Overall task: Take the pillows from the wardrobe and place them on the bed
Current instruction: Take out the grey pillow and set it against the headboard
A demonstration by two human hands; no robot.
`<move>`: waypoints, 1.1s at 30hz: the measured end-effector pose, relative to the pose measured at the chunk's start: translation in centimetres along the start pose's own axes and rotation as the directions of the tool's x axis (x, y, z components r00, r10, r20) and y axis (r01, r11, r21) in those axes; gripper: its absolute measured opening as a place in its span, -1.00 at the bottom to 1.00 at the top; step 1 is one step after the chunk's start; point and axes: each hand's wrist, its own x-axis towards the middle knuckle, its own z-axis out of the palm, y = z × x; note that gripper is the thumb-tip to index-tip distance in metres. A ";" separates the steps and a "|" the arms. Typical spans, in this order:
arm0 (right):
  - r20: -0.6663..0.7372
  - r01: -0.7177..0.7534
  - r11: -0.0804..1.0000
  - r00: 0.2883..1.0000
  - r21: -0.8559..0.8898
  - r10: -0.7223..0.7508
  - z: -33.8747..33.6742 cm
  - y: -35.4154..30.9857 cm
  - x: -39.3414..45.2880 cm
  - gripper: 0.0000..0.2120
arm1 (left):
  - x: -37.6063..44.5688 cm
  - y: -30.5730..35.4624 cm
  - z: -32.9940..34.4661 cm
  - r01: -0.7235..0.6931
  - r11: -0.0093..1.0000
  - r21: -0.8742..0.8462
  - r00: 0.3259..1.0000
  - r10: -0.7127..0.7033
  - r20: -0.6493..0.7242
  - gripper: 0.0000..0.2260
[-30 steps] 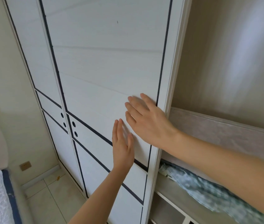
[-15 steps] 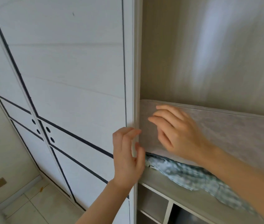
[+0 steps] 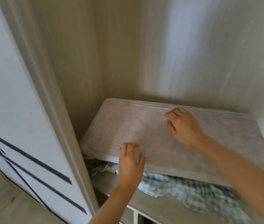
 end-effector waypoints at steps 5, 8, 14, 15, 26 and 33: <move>0.147 -0.110 0.993 0.982 -0.048 0.116 4.3 5.5 3.1 -0.64 | 0.3 0.3 3.9 0.348 0.937 -0.042 0.908 -0.348 -0.233 -0.69; 0.179 -0.133 0.990 0.974 -0.052 0.140 6.5 7.6 4.9 -0.57 | -0.2 0.6 5.8 0.449 0.892 -0.054 0.822 -0.436 -0.367 -0.58; 0.301 -0.245 0.967 0.920 -0.066 0.253 9.8 10.5 7.4 -0.43 | -1.6 0.5 8.1 0.636 0.675 -0.374 0.573 -0.737 -0.357 -0.28; 0.330 -0.252 0.965 0.907 -0.077 0.263 10.2 10.8 7.6 -0.40 | -1.7 0.6 8.2 0.641 0.618 -0.455 0.539 -0.785 -0.307 -0.25; 0.337 -0.327 0.943 0.882 -0.060 0.328 10.7 11.4 8.1 -0.35 | -1.4 3.5 10.6 0.500 0.571 -0.651 0.665 -0.735 -0.133 0.00; 0.191 -0.514 0.857 0.846 0.040 0.498 8.2 12.8 8.2 -0.26 | 0.4 6.2 9.0 0.409 0.712 -0.572 0.774 -0.602 -0.197 0.00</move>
